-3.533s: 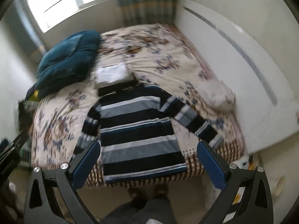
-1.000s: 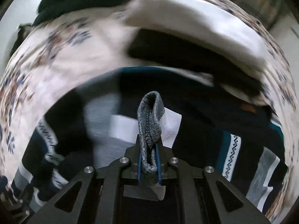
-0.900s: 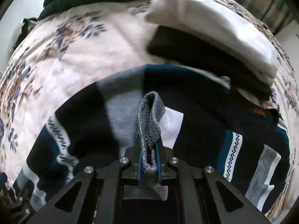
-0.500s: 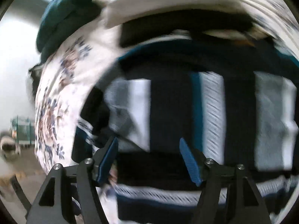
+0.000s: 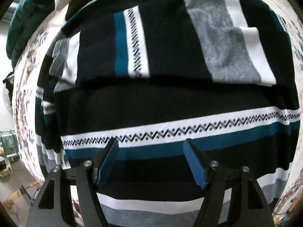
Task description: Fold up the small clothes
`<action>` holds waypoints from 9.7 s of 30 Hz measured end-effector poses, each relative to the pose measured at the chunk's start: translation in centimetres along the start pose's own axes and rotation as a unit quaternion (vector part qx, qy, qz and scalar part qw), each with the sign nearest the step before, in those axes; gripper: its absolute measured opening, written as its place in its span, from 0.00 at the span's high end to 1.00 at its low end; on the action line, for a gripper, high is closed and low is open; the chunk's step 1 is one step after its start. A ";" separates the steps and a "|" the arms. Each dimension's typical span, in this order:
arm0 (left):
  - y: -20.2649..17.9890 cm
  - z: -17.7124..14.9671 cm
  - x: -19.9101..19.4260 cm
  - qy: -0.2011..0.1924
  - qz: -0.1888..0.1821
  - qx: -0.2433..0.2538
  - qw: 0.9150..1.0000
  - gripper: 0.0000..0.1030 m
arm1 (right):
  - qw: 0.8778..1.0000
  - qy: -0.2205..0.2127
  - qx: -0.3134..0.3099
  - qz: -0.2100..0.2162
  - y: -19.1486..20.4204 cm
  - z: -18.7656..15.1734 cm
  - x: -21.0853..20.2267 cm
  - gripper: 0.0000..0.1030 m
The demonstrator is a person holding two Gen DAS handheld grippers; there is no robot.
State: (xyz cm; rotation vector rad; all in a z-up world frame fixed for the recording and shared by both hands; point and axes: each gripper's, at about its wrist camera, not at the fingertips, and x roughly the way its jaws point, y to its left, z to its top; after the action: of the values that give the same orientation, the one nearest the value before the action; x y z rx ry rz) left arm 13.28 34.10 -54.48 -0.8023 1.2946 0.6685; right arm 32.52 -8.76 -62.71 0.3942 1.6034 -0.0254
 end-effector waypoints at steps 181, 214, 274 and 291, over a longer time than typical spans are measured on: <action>-36.5 -47.8 -2.6 0.110 -0.001 0.495 0.862 0.00 | 0.997 0.032 -0.069 0.005 -36.2 5.8 -19.2 0.00; -30.3 -48.4 -8.2 0.063 -0.074 0.422 0.902 0.93 | 0.974 0.081 0.027 0.212 -31.9 25.6 -6.6 0.95; -22.3 -15.2 -6.1 0.111 -0.179 0.297 0.931 0.43 | 0.973 0.190 -0.114 0.068 -12.0 -15.2 -3.1 0.51; -48.1 -3.4 5.5 0.068 -0.208 0.438 0.872 0.96 | 0.986 -0.027 0.057 0.151 -12.7 18.3 -9.3 0.40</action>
State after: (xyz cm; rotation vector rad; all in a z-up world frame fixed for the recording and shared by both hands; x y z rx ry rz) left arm 51.27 3.86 -53.50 -0.3375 1.3100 -0.3427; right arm 46.99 -27.56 -57.92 0.7167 1.4790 0.1044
